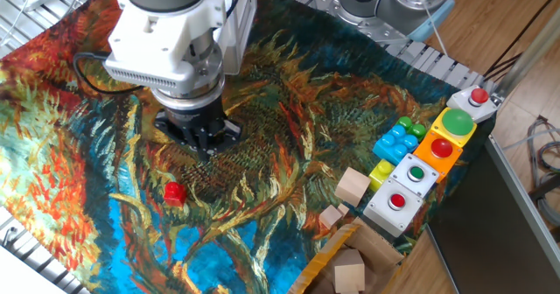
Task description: Put things in the drawer
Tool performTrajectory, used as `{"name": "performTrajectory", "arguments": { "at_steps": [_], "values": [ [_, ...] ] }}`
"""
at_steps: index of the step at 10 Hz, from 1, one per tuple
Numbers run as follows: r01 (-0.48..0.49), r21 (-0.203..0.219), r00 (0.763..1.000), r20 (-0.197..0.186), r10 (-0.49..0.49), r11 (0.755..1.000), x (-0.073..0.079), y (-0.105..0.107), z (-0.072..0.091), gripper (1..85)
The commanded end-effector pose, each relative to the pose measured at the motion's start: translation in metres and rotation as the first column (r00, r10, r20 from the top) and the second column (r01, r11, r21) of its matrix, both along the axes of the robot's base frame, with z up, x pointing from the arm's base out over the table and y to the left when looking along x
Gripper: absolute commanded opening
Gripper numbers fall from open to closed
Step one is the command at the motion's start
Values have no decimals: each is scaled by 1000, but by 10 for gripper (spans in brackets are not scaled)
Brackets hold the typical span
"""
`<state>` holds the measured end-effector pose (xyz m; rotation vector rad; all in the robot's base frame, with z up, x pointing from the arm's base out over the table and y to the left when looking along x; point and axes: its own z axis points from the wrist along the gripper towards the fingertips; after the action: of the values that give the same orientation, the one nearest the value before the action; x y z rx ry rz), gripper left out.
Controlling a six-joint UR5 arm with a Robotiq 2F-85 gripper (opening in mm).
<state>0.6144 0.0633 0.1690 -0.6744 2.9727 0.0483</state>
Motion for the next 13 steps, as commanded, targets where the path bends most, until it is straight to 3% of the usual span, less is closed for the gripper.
{"name": "performTrajectory", "arguments": {
  "at_steps": [1,2,3,5,7,10,12,13],
  "values": [
    [-25,-21,1000,17,25,999,6,-5,0,103],
    [-41,-11,999,4,41,999,13,-6,-3,220],
    [-63,-28,998,-22,63,998,22,-12,-8,273],
    [-109,-50,994,-34,108,993,41,-24,-15,323],
    [-86,-55,996,-46,83,995,38,-26,-16,337],
    [-98,-76,995,-28,96,992,49,-30,-19,477],
    [-77,-83,997,-23,75,994,66,-35,-35,483],
    [-66,-80,998,-24,64,995,66,-37,-39,483]
  ]
}}
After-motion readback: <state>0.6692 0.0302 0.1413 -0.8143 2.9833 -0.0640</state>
